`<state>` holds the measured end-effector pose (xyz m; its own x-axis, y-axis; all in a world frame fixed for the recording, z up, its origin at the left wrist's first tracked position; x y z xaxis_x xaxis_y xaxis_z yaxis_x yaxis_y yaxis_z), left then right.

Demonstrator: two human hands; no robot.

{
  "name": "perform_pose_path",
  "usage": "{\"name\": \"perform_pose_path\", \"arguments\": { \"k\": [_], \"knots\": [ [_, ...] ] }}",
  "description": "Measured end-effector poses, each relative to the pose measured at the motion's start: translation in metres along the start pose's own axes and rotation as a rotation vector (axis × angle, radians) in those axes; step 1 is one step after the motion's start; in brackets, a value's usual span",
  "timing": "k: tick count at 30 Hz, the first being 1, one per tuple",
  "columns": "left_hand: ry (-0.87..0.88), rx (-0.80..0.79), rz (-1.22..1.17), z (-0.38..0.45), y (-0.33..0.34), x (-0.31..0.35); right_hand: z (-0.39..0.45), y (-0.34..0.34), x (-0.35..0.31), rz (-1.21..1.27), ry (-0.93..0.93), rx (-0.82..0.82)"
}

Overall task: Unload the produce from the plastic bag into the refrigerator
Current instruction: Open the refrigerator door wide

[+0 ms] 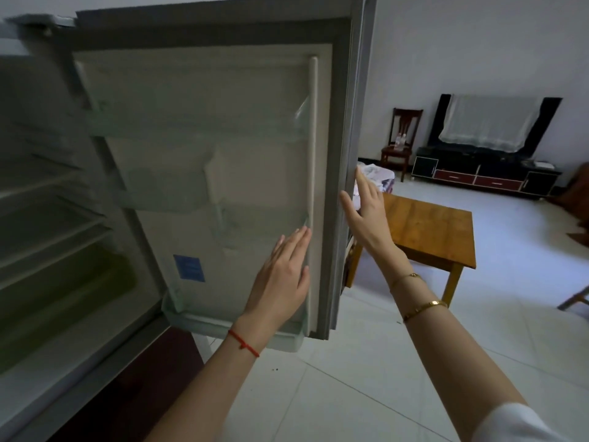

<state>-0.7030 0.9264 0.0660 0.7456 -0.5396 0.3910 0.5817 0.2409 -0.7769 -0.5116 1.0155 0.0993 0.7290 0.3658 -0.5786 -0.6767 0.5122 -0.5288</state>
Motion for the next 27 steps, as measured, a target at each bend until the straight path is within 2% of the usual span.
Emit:
{"name": "perform_pose_path", "arguments": {
  "k": [7,13,27],
  "knots": [
    [0.081,0.008,0.057,0.054,0.034,-0.009,0.048,0.022,0.035,0.127,0.03,-0.03],
    [0.075,0.006,0.09,0.097,0.058,-0.017,0.093,0.042,0.065,0.18,0.037,-0.06],
    [-0.09,0.089,0.15,0.183,0.107,-0.029,0.188,0.087,0.116,0.298,-0.048,-0.204]
  ]
}}
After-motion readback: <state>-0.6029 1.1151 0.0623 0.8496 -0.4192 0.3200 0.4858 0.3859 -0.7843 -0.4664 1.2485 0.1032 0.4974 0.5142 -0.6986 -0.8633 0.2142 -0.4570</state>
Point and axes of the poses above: each hand's wrist, its own z-axis towards the middle knuckle, its own y-axis out of the palm, x = y × z, the point moved 5 cm from there along z, towards the middle knuckle, and after that the axes turned 3 degrees about -y, right-handed, at the moved point
